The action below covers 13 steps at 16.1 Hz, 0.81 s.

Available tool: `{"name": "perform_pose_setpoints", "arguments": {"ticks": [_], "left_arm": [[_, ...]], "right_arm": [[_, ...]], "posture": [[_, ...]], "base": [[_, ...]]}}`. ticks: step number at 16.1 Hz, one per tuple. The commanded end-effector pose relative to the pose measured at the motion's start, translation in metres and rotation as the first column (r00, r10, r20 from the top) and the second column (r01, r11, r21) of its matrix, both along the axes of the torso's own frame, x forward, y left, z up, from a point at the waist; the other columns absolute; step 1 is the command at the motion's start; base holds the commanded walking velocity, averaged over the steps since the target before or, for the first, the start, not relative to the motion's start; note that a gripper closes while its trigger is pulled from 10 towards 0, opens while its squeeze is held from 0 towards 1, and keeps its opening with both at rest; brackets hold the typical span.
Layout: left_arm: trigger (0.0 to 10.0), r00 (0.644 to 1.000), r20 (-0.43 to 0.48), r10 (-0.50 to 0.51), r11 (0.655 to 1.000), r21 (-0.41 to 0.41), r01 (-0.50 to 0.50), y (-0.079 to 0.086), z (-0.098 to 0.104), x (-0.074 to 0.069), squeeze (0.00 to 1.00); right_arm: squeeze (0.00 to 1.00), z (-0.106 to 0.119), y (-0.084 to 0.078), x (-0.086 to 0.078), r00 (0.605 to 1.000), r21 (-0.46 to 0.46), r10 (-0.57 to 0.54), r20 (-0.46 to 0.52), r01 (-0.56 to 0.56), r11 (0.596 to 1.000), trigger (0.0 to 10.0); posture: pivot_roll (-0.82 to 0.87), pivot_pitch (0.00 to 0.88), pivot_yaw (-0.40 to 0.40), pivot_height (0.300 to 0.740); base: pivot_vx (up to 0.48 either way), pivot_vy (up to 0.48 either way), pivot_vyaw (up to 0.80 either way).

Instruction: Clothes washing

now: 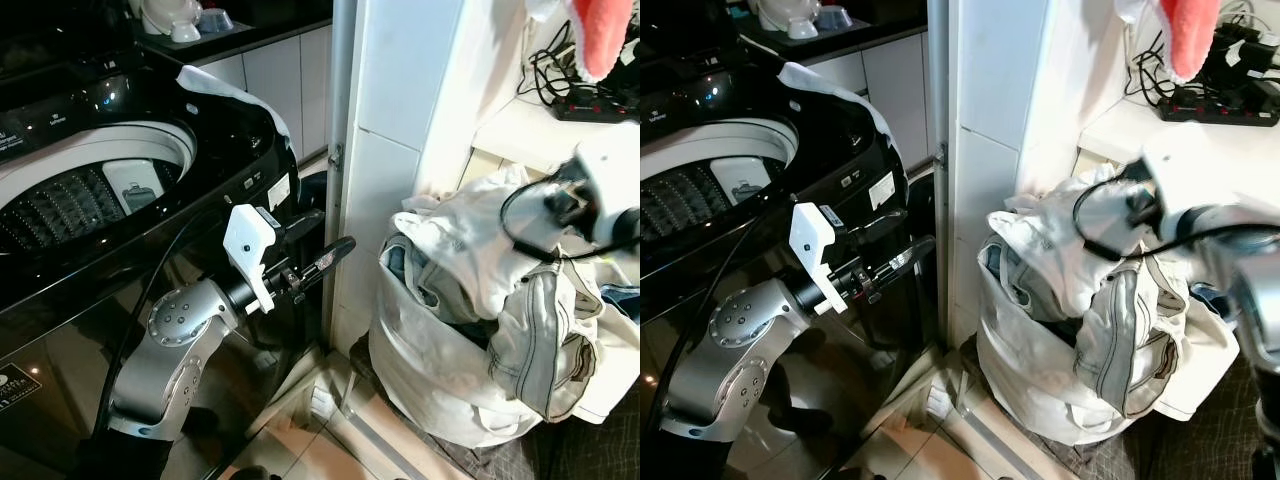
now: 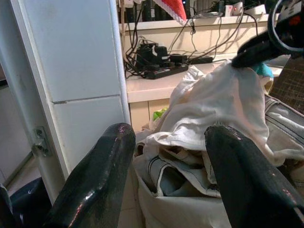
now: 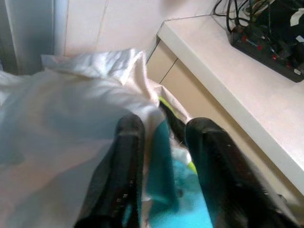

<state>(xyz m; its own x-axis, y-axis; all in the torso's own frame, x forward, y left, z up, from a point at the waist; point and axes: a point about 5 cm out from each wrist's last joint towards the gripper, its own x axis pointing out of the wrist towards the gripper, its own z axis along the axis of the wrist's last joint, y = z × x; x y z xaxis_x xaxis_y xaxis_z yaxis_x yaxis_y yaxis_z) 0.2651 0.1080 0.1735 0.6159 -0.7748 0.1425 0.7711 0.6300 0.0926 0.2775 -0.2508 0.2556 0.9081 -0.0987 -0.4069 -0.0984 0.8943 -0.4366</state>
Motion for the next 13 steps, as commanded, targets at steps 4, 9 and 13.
{"name": "perform_pose_setpoints", "arguments": {"ticks": [4,9,13], "left_arm": [[10.0,0.999,0.049,-0.015,1.0,-0.001,0.015,-0.005,0.008,0.0,0.0],[10.0,0.997,0.053,-0.047,0.999,0.012,0.046,-0.005,0.01,-0.001,0.0],[10.0,0.997,0.04,-0.066,0.998,0.016,0.066,-0.006,0.008,-0.004,0.0]], "right_arm": [[1.0,0.017,0.001,0.001,0.999,0.011,0.001,0.032,-0.001,1.0,10.0],[1.0,0.001,0.025,-0.003,0.983,0.2,0.168,-0.068,-0.152,0.968,10.0],[0.0,-0.012,0.02,-0.004,0.981,0.081,0.122,-0.149,-0.111,0.99,10.0]], "posture": [[-0.03,0.0,0.004,0.74],[-0.03,0.0,0.012,0.74],[-0.03,0.0,0.009,0.74]], "base": [[0.0,0.0,0.0],[0.0,0.0,0.0],[0.0,0.0,0.0]]}}
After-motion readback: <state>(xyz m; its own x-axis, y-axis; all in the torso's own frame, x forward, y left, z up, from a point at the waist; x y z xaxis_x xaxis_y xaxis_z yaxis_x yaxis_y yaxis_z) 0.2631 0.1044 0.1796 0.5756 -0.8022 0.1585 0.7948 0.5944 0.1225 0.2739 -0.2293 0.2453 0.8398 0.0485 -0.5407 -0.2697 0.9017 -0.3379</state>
